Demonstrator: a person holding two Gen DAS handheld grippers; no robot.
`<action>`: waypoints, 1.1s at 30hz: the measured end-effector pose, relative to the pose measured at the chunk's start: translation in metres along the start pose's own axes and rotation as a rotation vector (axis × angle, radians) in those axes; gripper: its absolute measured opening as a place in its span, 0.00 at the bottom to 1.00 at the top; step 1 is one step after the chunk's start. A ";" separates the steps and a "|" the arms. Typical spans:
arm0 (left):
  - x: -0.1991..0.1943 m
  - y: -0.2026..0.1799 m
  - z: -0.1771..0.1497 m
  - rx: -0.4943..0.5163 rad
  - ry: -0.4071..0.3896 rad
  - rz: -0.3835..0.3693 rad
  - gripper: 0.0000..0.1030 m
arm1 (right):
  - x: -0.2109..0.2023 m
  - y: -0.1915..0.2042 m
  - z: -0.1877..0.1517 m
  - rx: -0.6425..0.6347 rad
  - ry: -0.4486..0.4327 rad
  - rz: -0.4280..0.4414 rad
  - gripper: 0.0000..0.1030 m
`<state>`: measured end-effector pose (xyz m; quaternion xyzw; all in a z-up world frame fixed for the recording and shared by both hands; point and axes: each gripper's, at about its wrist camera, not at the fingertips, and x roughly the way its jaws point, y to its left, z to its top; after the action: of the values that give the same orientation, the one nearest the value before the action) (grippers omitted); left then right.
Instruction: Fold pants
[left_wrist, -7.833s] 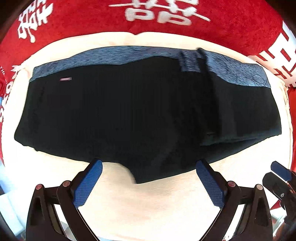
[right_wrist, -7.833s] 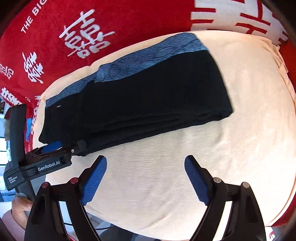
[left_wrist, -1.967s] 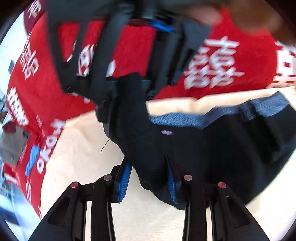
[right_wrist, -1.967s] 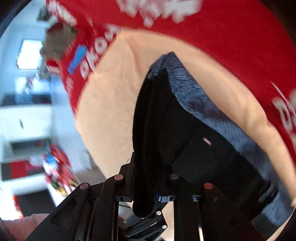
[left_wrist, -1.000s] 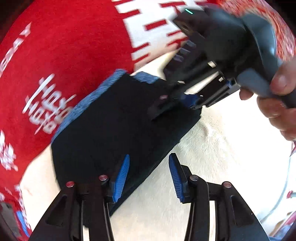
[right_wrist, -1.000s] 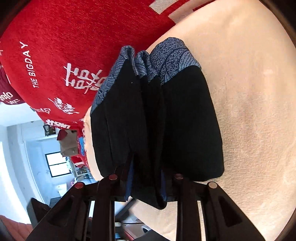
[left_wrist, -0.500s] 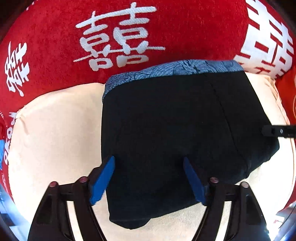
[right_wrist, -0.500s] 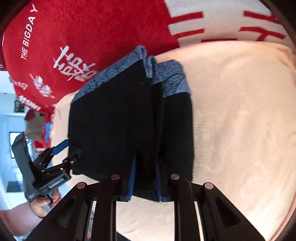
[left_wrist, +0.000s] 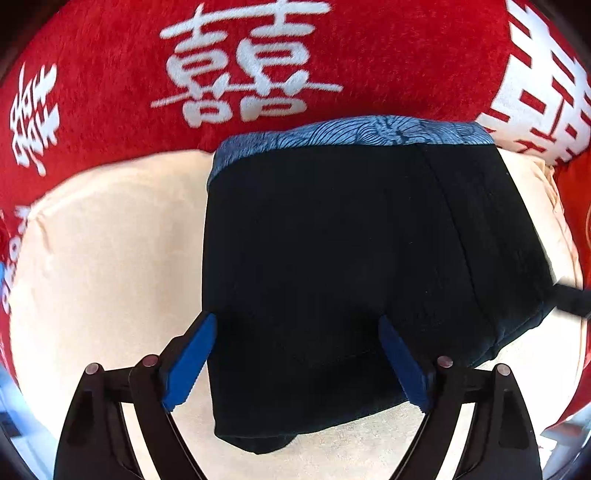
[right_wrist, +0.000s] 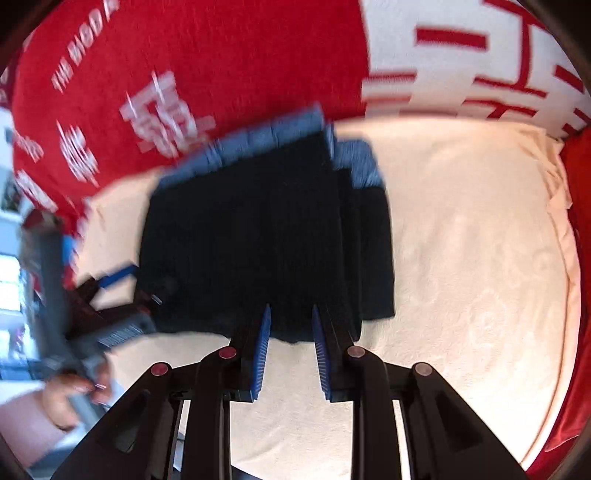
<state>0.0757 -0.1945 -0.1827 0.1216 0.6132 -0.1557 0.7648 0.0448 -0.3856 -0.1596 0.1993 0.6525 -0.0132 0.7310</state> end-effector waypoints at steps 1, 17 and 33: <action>0.000 0.002 0.000 -0.010 0.003 -0.007 0.87 | 0.009 -0.002 -0.002 -0.002 0.021 -0.028 0.25; -0.001 0.002 -0.007 -0.027 0.003 -0.010 0.87 | 0.008 -0.040 -0.033 0.141 0.067 -0.017 0.59; 0.001 0.007 -0.008 -0.040 0.007 -0.014 0.90 | 0.008 -0.044 -0.035 0.148 0.078 -0.009 0.61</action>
<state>0.0716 -0.1854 -0.1855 0.1025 0.6195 -0.1481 0.7641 -0.0002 -0.4137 -0.1818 0.2502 0.6785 -0.0572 0.6883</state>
